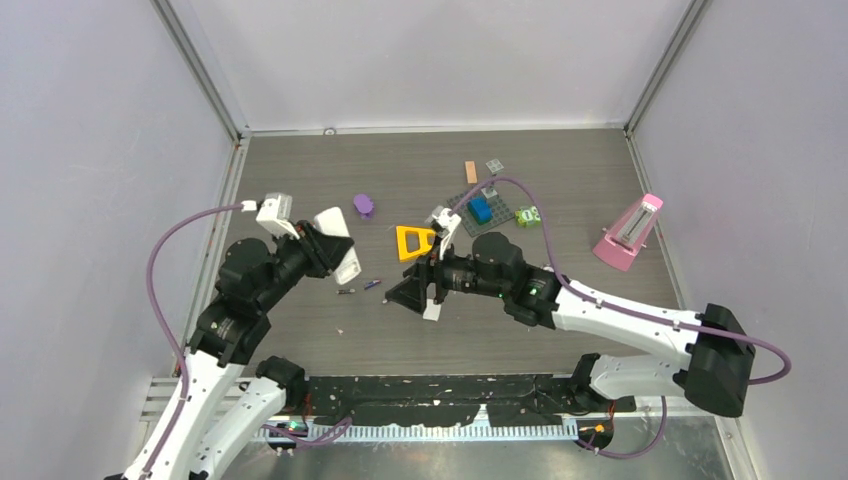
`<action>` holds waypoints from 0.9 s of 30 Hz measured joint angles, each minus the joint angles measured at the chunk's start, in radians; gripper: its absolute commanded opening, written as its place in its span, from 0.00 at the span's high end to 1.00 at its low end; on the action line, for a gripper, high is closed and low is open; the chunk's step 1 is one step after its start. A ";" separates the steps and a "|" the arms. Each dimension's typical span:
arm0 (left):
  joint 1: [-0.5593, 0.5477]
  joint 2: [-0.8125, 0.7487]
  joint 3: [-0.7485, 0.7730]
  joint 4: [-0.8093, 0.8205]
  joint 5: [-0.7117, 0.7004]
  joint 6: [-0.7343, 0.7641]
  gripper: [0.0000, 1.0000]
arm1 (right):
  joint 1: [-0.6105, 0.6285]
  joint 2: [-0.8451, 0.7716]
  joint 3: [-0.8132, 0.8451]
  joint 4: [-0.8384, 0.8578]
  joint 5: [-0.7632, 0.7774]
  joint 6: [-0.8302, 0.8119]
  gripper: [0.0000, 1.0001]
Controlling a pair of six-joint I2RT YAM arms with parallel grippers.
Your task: Load the batteries into the remote control
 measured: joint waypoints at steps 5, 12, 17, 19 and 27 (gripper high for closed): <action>0.000 0.004 0.074 -0.240 -0.282 0.041 1.00 | 0.000 0.142 0.084 -0.149 0.049 -0.208 0.28; 0.000 0.017 0.163 -0.444 -0.490 0.055 1.00 | 0.029 0.498 0.283 -0.323 0.100 -0.491 0.25; 0.000 0.033 0.209 -0.499 -0.483 0.079 1.00 | 0.062 0.669 0.409 -0.435 0.143 -0.648 0.24; 0.000 0.039 0.219 -0.507 -0.462 0.084 1.00 | 0.068 0.695 0.429 -0.465 0.151 -0.693 0.24; 0.000 0.050 0.232 -0.525 -0.447 0.084 1.00 | 0.068 0.777 0.513 -0.529 0.171 -0.800 0.37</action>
